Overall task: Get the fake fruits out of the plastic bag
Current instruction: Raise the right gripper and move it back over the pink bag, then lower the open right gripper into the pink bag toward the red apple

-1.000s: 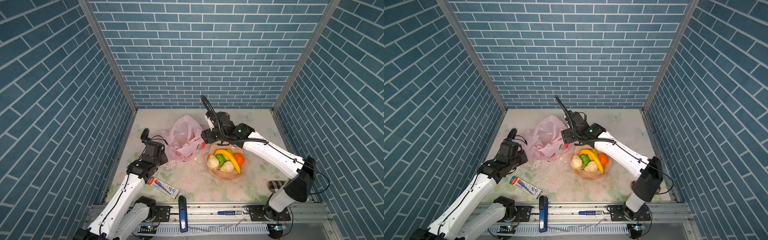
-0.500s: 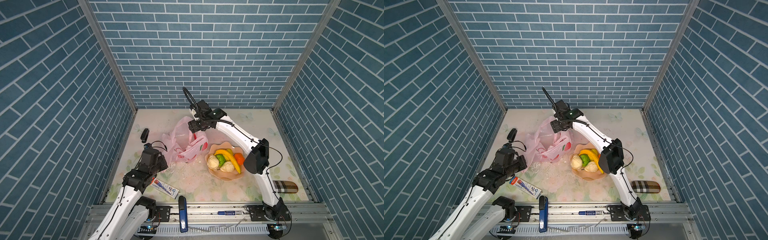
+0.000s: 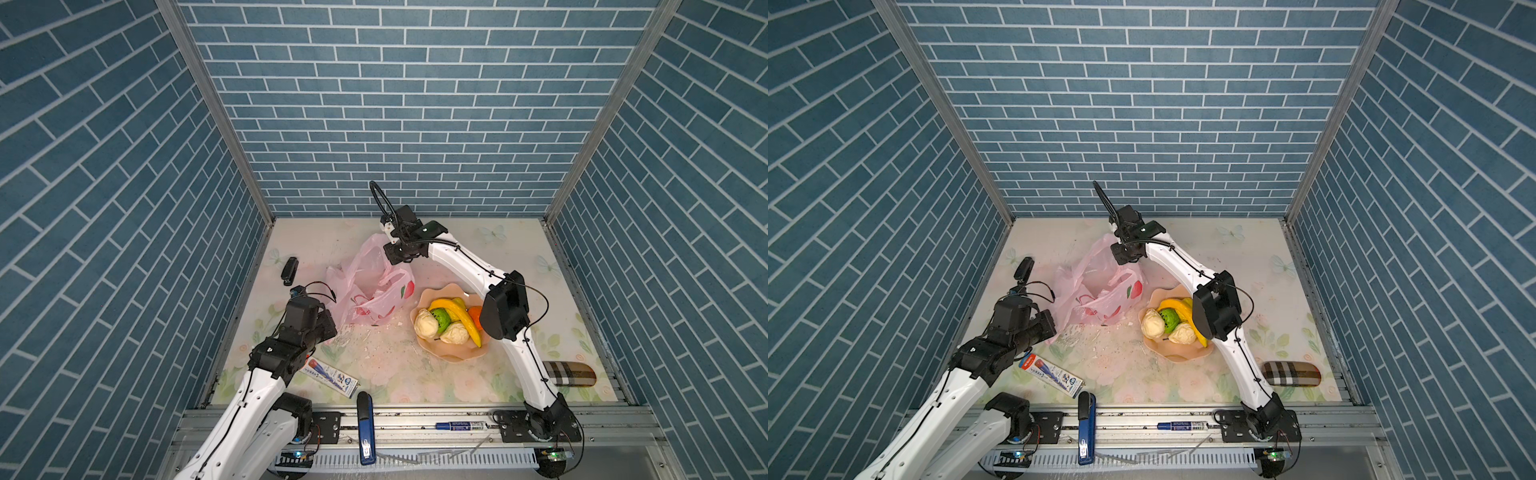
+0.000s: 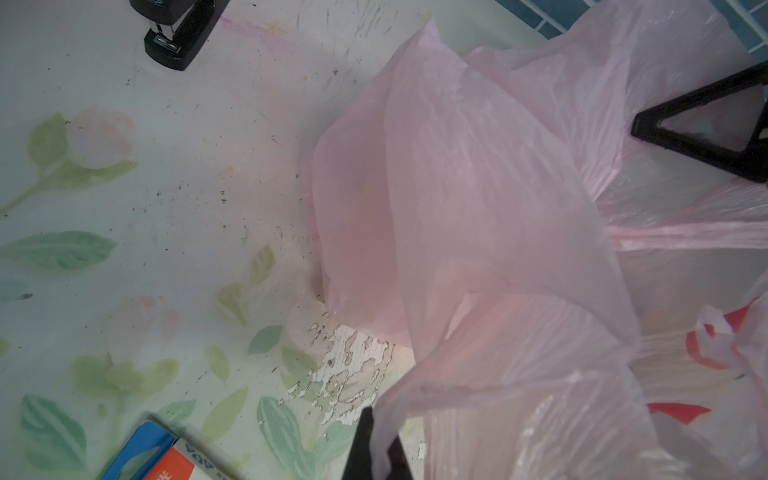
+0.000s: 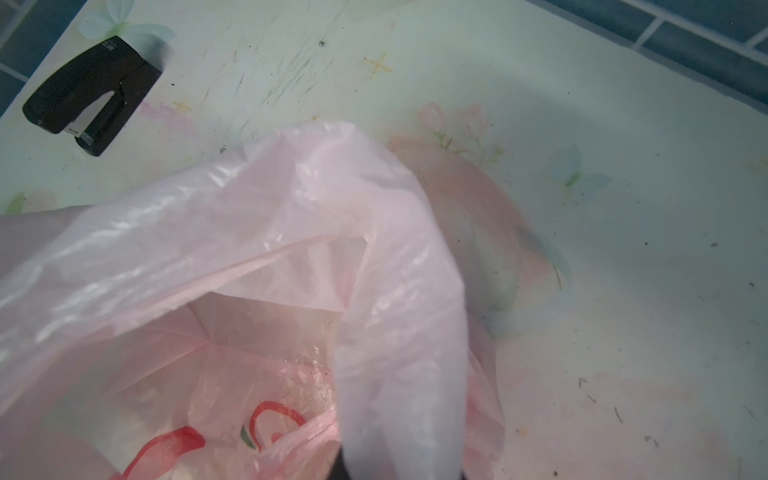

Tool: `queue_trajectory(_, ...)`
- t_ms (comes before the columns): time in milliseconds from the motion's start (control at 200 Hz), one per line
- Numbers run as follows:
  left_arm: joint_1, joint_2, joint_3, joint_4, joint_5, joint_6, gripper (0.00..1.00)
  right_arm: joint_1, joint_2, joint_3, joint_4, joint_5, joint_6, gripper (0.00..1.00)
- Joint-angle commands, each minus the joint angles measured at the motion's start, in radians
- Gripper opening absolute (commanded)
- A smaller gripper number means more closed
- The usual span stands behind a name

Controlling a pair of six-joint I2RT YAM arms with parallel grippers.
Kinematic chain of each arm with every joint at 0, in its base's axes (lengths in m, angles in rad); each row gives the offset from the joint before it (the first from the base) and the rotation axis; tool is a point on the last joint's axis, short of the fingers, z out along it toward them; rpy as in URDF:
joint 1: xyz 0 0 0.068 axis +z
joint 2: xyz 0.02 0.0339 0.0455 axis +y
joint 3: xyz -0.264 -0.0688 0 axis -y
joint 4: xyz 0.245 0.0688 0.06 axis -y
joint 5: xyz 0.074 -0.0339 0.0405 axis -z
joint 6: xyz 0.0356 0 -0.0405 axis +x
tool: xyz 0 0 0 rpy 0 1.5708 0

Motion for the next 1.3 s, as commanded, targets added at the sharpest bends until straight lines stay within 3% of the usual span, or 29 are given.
queue_trajectory(0,0.003,0.038,0.010,0.060,-0.022,0.009,0.00,0.003,-0.101,-0.090,0.187,0.001,-0.065,0.10)
queue_trajectory(255,0.002,0.135,0.054,0.157,-0.034,0.016,0.00,0.011,-0.325,-0.346,0.489,-0.062,-0.192,0.04)
queue_trajectory(570,0.003,0.179,0.007,0.214,-0.031,-0.030,0.00,0.022,-0.423,-0.399,0.488,-0.236,-0.276,0.03)
queue_trajectory(775,0.003,0.163,-0.081,0.224,-0.023,-0.072,0.00,0.027,-0.444,-0.520,0.492,-0.228,-0.275,0.02)
queue_trajectory(1030,0.003,0.174,-0.093,0.189,-0.006,-0.082,0.00,0.025,-0.503,-0.687,0.562,-0.131,-0.228,0.03)
queue_trajectory(1175,0.003,0.184,-0.063,0.097,0.001,-0.084,0.00,0.025,-0.537,-0.749,0.579,-0.054,-0.194,0.13)
queue_trajectory(1295,0.003,0.199,-0.057,0.032,0.001,-0.095,0.00,0.025,-0.571,-0.778,0.563,-0.040,-0.152,0.43)
